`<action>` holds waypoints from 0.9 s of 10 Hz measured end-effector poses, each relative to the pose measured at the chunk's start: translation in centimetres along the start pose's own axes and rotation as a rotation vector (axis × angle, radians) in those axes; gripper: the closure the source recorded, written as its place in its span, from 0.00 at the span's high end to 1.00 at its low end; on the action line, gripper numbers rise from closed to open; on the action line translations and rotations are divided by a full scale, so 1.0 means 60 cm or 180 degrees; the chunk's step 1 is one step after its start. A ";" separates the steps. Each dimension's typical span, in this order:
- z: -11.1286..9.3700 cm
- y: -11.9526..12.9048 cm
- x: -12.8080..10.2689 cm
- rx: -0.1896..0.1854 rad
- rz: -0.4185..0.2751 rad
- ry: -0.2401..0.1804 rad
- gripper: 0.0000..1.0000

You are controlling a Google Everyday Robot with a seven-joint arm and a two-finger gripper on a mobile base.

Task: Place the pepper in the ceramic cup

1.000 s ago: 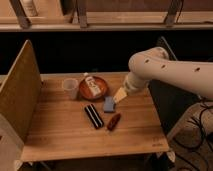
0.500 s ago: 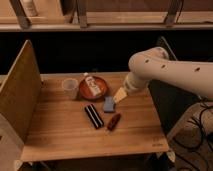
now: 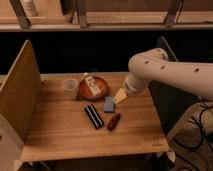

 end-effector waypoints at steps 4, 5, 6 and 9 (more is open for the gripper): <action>0.000 0.000 -0.001 0.0004 -0.0003 -0.0002 0.80; -0.001 -0.001 -0.002 0.0000 0.0018 -0.0019 0.80; -0.001 -0.002 -0.003 -0.0006 0.0057 -0.0042 0.80; 0.012 -0.029 0.001 -0.0028 0.0696 -0.0181 0.80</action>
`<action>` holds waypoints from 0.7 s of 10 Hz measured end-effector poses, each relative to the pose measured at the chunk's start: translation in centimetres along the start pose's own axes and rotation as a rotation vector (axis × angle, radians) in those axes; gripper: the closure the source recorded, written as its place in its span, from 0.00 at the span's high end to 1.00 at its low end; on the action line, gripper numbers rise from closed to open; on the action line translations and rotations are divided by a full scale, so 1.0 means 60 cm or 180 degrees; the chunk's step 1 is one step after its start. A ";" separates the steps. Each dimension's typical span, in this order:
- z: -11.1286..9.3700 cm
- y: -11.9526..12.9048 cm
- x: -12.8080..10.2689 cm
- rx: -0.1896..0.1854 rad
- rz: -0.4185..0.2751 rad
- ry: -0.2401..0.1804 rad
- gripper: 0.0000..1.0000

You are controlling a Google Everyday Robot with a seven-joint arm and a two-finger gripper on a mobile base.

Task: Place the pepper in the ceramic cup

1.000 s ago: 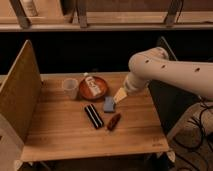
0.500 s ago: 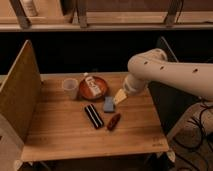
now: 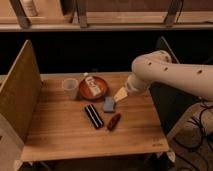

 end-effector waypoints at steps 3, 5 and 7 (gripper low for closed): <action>0.037 -0.037 0.014 -0.0007 0.0933 -0.0119 0.80; 0.054 -0.055 0.020 -0.0012 0.1343 -0.0184 0.80; 0.061 -0.061 0.023 -0.0017 0.1507 -0.0211 0.80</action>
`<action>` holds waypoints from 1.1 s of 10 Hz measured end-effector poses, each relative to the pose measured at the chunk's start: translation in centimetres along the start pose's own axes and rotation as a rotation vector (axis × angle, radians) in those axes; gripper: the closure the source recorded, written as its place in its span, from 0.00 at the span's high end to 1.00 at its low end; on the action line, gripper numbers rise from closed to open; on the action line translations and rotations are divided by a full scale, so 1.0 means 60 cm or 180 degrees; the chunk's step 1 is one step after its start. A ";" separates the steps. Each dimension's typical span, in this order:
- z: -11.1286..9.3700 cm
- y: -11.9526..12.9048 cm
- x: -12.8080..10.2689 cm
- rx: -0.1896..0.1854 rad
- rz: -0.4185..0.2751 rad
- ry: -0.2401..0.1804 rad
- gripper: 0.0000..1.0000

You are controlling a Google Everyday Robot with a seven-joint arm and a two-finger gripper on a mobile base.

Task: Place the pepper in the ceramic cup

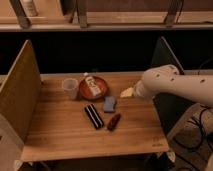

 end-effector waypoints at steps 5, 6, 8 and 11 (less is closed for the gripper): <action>0.085 0.054 0.124 -0.0020 -0.0296 0.0668 0.80; 0.105 0.062 0.140 -0.0008 -0.0348 0.0797 0.80; 0.143 0.085 0.154 0.0001 -0.0431 0.0953 0.80; 0.144 0.082 0.157 0.0019 -0.0434 0.0975 0.80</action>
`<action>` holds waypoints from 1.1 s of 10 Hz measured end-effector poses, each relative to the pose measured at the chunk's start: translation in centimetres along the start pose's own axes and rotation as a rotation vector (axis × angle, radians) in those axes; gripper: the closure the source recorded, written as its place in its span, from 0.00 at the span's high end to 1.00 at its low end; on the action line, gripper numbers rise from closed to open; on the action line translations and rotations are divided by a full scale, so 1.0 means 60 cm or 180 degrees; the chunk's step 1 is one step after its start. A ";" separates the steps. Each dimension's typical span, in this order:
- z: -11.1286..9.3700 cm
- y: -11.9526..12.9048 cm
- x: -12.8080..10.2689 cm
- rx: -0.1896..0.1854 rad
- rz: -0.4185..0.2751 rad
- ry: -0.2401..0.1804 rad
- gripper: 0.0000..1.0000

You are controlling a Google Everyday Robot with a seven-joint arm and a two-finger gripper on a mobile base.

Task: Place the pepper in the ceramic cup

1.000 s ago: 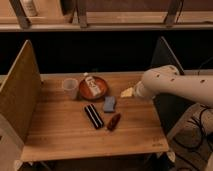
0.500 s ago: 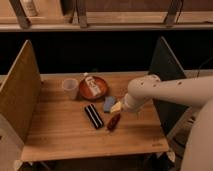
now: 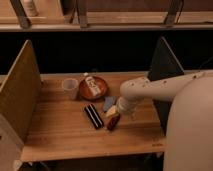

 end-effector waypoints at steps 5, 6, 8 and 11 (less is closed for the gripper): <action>0.070 -0.017 0.027 0.0096 0.0117 0.0245 0.80; 0.085 -0.025 0.025 0.0142 0.0163 0.0262 0.80; 0.101 -0.034 0.002 0.0242 0.0194 0.0207 0.80; 0.106 -0.047 -0.035 0.0354 0.0253 0.0087 0.80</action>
